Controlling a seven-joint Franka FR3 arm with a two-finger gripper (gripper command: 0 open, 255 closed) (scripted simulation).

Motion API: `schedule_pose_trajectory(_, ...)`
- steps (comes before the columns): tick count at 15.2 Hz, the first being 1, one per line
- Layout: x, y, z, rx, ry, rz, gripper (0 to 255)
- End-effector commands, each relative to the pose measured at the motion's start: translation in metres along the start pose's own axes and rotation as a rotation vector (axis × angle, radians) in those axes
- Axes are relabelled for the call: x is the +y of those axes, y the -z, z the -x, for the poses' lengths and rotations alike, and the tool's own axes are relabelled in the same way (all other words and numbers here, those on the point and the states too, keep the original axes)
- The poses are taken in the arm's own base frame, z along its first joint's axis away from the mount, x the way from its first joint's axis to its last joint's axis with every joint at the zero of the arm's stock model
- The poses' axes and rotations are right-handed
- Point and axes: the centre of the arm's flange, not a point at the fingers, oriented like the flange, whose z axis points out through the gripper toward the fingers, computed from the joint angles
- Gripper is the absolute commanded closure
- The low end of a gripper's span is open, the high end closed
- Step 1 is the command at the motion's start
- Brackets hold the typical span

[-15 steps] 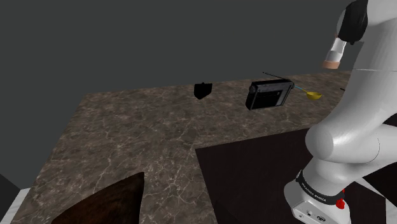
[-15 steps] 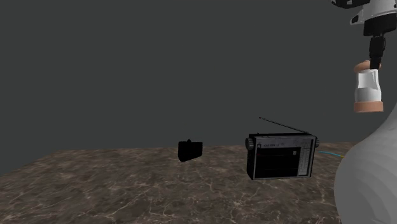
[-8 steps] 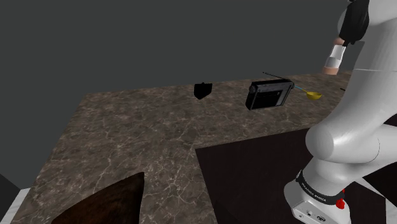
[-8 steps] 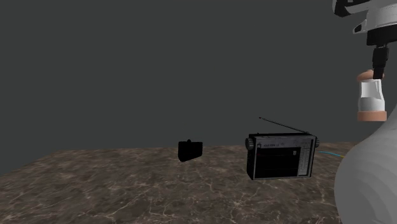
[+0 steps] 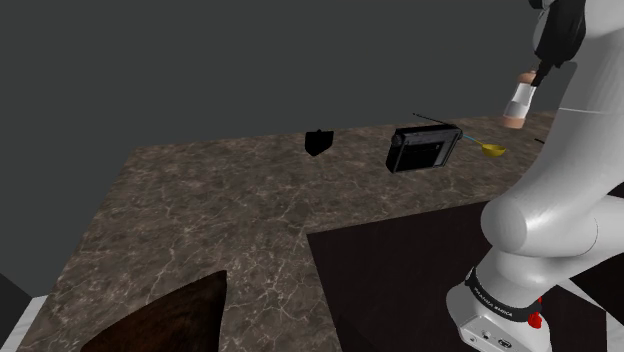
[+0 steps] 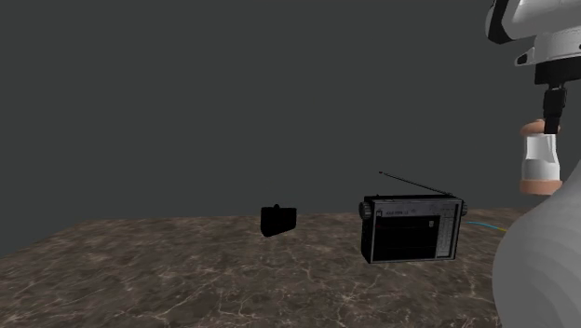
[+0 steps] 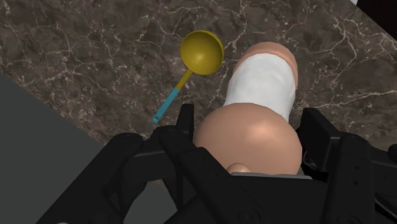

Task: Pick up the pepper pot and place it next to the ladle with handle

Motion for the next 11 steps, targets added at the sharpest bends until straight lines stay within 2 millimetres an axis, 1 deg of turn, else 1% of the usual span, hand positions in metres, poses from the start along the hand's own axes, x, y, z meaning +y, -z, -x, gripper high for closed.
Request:
schedule_pose_trajectory(1, -0.003, -0.010, 0.000, 0.000, 0.000, 0.001, 255)
schedule_pose_trajectory(11, -0.010, -0.063, -0.001, 0.000, 0.000, 0.001, 255)
